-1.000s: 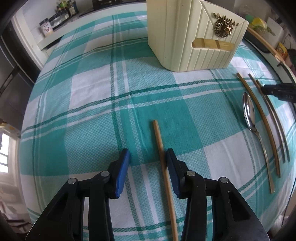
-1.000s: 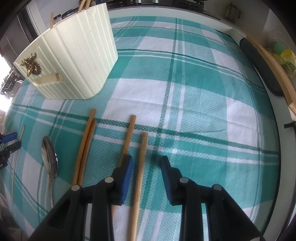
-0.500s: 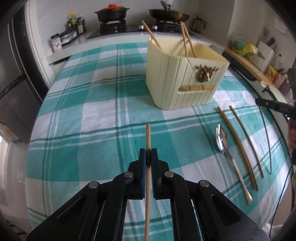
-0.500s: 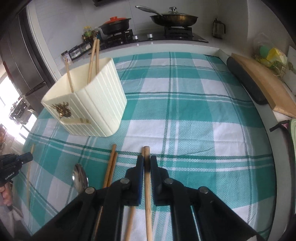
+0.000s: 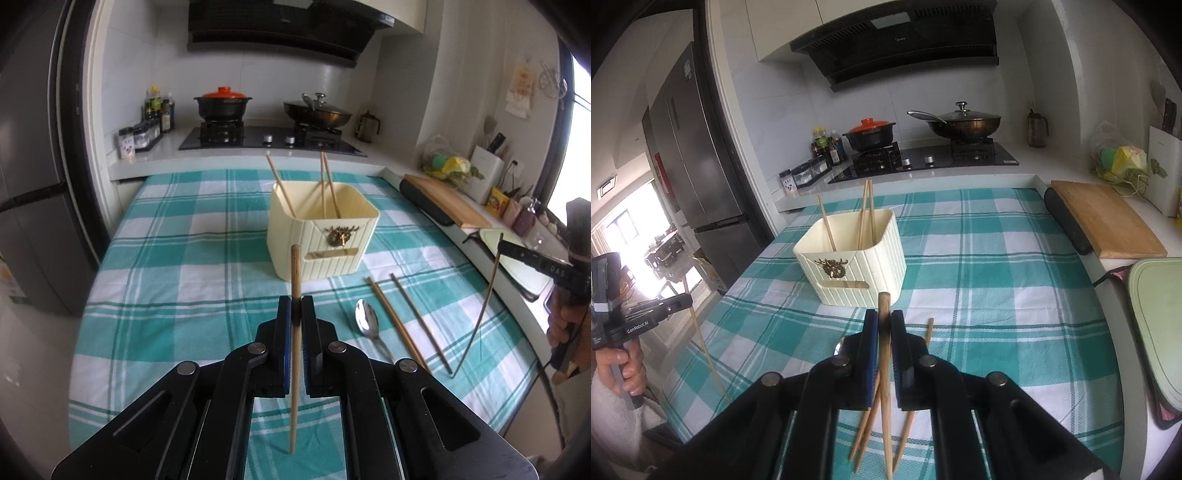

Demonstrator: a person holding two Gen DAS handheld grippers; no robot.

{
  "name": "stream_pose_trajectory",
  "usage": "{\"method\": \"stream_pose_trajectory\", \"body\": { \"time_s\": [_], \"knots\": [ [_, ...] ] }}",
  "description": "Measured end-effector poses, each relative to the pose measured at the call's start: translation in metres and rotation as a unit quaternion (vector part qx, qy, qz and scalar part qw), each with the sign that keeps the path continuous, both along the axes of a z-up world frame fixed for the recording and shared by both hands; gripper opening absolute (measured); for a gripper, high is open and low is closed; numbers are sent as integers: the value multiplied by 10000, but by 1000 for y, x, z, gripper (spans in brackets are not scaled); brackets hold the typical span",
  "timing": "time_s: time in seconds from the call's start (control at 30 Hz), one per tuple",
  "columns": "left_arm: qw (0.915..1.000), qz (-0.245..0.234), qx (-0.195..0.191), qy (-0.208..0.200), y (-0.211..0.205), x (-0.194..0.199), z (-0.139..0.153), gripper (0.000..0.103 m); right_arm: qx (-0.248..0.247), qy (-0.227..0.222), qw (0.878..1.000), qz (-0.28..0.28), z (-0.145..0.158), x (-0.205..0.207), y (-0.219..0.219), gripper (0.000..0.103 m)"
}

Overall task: Organize utensils
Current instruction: 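Lift and carry the chopstick into the holder with the left tool while the right tool does the same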

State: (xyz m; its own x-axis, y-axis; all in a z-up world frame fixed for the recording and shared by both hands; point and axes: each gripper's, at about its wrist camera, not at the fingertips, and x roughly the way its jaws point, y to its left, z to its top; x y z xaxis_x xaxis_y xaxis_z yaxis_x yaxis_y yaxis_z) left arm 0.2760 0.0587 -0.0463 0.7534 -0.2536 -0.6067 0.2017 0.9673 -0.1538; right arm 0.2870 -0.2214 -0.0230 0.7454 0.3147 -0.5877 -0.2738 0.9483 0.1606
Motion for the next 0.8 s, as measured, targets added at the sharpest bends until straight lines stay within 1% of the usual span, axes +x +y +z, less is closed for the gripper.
{"method": "stream_pose_trajectory", "body": {
  "time_s": [0.07,0.2,0.33,0.5,0.6,0.8],
  "knots": [
    [10000,-4,-56,-73,-1,-3,5,3,-49,-181,9998,21,6,-7,4,7],
    [9996,-48,-109,-245,-5,-8,18,3,4,-503,9987,16,19,-14,9,7],
    [9990,-48,-135,-433,-6,-7,31,3,64,-734,9973,-32,33,-9,11,7],
    [9983,-20,-208,-545,-4,8,48,3,-3,-868,9962,-33,51,12,17,7],
    [9975,-29,-234,-665,-4,20,65,3,-64,-968,9953,-3,67,29,21,7],
    [9928,116,-98,-1189,-10,55,115,3,-220,-1235,9920,134,104,74,39,7]
  ]
}}
